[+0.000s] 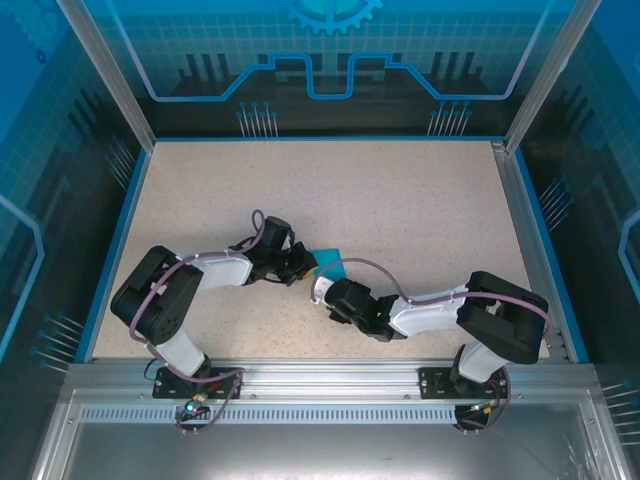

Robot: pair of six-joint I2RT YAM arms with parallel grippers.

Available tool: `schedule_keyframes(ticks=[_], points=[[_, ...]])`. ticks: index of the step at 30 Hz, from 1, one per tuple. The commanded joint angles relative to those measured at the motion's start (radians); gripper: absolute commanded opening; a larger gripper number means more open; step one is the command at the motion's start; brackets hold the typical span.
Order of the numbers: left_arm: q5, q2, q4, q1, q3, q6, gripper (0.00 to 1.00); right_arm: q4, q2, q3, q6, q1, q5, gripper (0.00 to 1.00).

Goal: Fold a paper plane with a square sheet of paper (pick it up from the middle)
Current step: Fold the wing for the fifth time at the center of the table.

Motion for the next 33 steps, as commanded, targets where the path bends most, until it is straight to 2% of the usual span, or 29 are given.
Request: schedule_keyframes(ticks=[1, 8, 19, 20, 23, 25, 28, 33], points=[[0.017, 0.006, -0.021, -0.001, 0.023, 0.018, 0.10, 0.030, 0.006, -0.015, 0.020, 0.017, 0.018, 0.35], [0.018, 0.004, -0.017, -0.002, 0.011, 0.019, 0.10, 0.075, 0.016, -0.024, 0.016, 0.010, 0.015, 0.34], [0.014, 0.003, -0.022, -0.002, 0.016, 0.017, 0.11, 0.089, 0.032, -0.013, 0.009, -0.013, 0.002, 0.22], [0.013, 0.002, -0.024, -0.002, 0.018, 0.017, 0.13, 0.088, 0.031, -0.015, 0.011, -0.015, -0.004, 0.20], [-0.009, -0.008, -0.049, -0.002, 0.016, 0.020, 0.28, 0.100, 0.025, -0.026, 0.014, -0.023, -0.019, 0.16], [-0.038, -0.021, -0.079, 0.000, 0.015, 0.026, 0.41, 0.121, 0.010, -0.043, 0.016, -0.038, -0.045, 0.14], [-0.053, -0.029, -0.100, 0.004, 0.020, 0.037, 0.52, 0.172, -0.018, -0.079, 0.021, -0.069, -0.109, 0.12], [-0.027, 0.011, -0.080, 0.015, 0.042, 0.028, 0.56, 0.230, -0.039, -0.111, 0.019, -0.101, -0.192, 0.12]])
